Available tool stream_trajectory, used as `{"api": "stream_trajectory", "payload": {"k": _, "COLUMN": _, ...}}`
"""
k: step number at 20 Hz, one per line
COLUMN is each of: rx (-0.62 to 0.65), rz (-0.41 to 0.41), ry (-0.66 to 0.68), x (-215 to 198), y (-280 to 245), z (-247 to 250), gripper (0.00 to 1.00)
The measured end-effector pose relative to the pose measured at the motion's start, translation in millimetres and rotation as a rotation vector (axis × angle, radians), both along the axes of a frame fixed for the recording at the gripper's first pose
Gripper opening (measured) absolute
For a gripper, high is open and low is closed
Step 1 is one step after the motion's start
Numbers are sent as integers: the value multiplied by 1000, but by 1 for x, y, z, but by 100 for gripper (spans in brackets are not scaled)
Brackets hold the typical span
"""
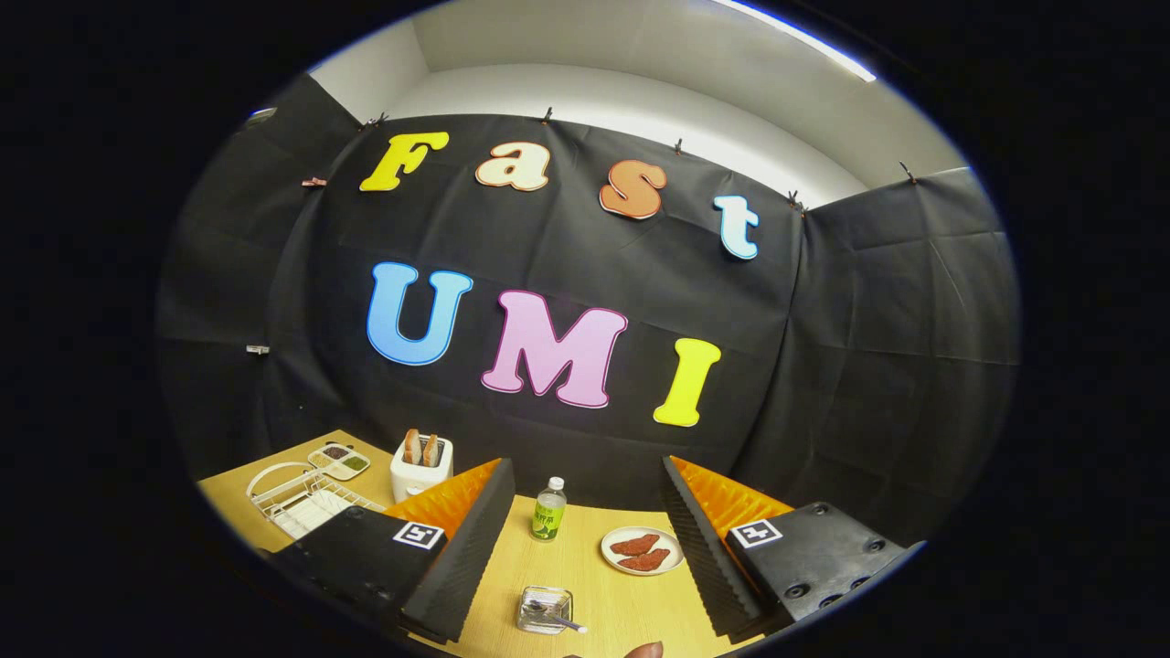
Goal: Take the plate from the dish rack, then take the spoon from the basket and place it into the plate.
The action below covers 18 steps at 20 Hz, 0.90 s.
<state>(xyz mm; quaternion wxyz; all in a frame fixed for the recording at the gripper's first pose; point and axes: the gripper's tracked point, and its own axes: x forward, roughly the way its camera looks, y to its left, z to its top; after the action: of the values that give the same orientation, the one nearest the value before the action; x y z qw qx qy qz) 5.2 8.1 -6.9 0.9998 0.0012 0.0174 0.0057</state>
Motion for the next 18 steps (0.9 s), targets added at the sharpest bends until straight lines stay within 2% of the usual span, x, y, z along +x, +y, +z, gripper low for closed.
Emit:
{"api": "stream_trajectory", "payload": {"k": 11, "rx": 9, "rz": 22, "ry": 31, "x": 15, "y": 28, "z": -5, "gripper": 97}}
{"api": "stream_trajectory", "payload": {"k": 14, "rx": 43, "rz": 69, "ry": 104, "x": 25, "y": 51, "z": -18, "gripper": 97}}
{"api": "stream_trajectory", "payload": {"k": 18, "rx": 46, "rz": 118, "ry": 281, "x": 45, "y": 81, "z": -59, "gripper": 98}}
